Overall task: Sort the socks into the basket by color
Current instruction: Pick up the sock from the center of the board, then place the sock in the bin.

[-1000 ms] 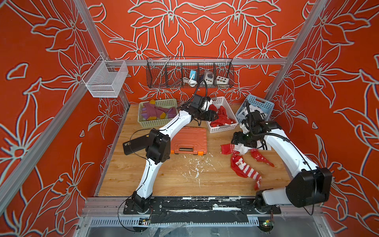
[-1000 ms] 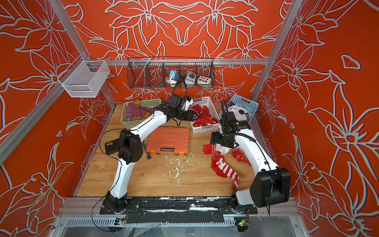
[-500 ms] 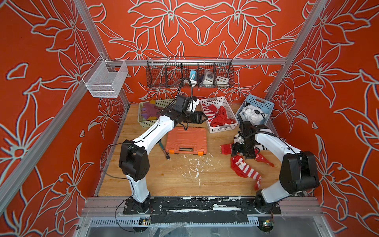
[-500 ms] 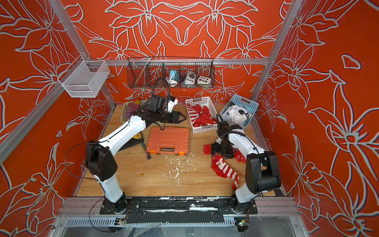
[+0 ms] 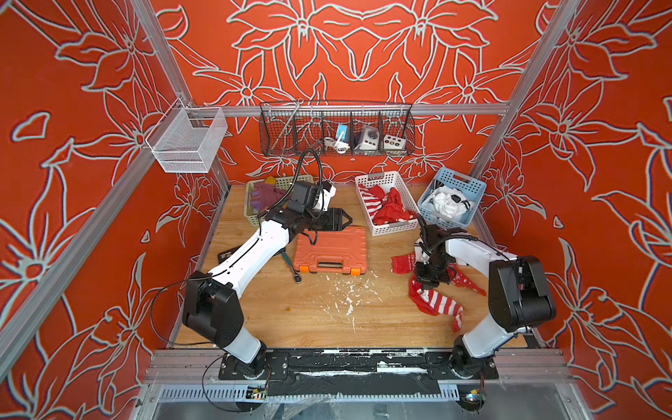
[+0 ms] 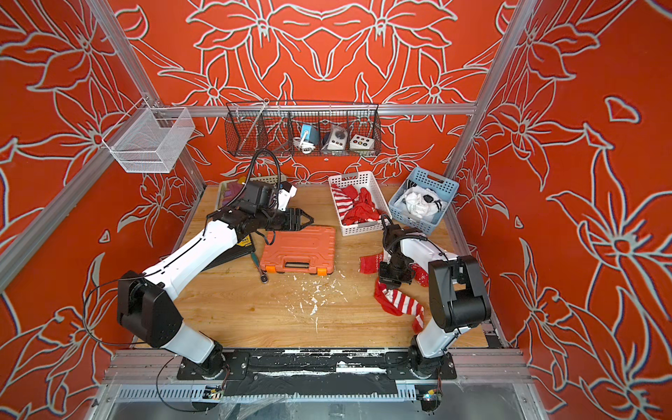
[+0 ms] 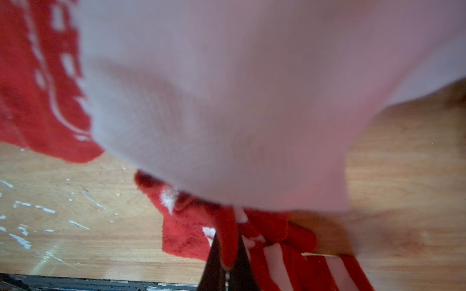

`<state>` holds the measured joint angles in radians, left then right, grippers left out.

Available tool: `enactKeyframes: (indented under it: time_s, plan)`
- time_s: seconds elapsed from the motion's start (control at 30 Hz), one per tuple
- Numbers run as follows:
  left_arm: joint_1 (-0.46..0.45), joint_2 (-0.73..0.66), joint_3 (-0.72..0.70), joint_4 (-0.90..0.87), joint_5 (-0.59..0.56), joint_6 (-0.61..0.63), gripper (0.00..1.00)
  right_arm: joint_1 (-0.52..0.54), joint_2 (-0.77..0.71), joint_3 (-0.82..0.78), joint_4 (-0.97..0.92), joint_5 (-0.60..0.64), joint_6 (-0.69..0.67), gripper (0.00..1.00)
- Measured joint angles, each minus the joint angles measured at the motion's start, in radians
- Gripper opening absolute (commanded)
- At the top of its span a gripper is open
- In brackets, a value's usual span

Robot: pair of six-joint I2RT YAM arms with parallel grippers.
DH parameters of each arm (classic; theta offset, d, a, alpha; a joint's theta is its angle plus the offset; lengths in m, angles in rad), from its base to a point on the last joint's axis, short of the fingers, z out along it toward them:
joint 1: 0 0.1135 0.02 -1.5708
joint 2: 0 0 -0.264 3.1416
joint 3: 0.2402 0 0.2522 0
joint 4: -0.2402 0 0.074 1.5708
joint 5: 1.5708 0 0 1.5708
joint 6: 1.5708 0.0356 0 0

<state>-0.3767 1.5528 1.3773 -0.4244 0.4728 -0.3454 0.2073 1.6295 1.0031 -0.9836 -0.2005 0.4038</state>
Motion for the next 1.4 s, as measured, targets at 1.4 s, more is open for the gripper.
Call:
enactKeyframes:
  time_s: [1.4]
  plan:
    - [0.060, -0.195, 0.010, -0.141, -0.074, 0.040, 0.66, 0.000, 0.360, 1.057, 0.348, -0.185, 0.031, 0.00]
